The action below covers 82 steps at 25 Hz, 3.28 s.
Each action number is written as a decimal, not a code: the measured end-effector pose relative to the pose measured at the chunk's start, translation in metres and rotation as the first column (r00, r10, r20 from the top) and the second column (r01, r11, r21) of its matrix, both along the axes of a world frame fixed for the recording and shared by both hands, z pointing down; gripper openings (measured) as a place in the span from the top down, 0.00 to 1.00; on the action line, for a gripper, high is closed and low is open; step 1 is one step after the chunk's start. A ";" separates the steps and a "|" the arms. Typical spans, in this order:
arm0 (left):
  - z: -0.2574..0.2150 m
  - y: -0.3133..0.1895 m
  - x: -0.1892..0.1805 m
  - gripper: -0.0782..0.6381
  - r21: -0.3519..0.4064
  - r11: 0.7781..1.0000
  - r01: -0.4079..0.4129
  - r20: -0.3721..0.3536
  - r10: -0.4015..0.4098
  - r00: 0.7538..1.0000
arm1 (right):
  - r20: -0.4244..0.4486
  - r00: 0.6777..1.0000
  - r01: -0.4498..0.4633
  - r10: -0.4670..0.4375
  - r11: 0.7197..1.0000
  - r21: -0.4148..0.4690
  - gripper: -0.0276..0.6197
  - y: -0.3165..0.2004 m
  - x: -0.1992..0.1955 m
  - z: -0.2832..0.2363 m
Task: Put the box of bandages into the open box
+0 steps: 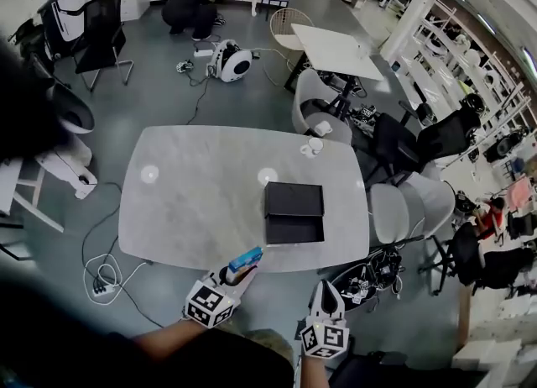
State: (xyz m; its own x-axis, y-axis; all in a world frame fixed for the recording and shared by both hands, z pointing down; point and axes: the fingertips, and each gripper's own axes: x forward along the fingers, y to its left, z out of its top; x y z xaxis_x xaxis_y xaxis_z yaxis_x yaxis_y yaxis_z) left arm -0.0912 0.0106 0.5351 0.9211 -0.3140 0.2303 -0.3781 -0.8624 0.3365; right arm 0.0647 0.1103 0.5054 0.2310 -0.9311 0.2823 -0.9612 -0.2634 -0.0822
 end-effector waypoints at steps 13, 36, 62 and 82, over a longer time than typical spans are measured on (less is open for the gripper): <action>0.046 -0.083 0.063 0.76 -0.100 0.995 0.020 0.007 -0.020 1.000 | 0.009 0.994 0.112 -0.112 0.993 -0.031 0.94 -0.107 0.052 0.025; 0.183 -0.116 0.194 0.76 -0.395 0.906 0.154 0.153 -0.101 0.983 | 0.104 0.903 0.423 -0.416 0.904 -0.058 0.94 -0.230 0.193 0.066; 0.267 -0.098 0.259 0.76 -0.460 0.819 -0.342 0.385 0.532 0.754 | 0.141 0.923 0.372 -0.358 0.924 -0.089 0.94 -0.211 0.244 0.080; 0.303 -0.066 0.281 0.69 -0.514 0.666 -0.541 0.465 0.746 0.477 | 0.153 0.951 0.280 -0.267 0.958 -0.067 0.94 -0.190 0.278 0.079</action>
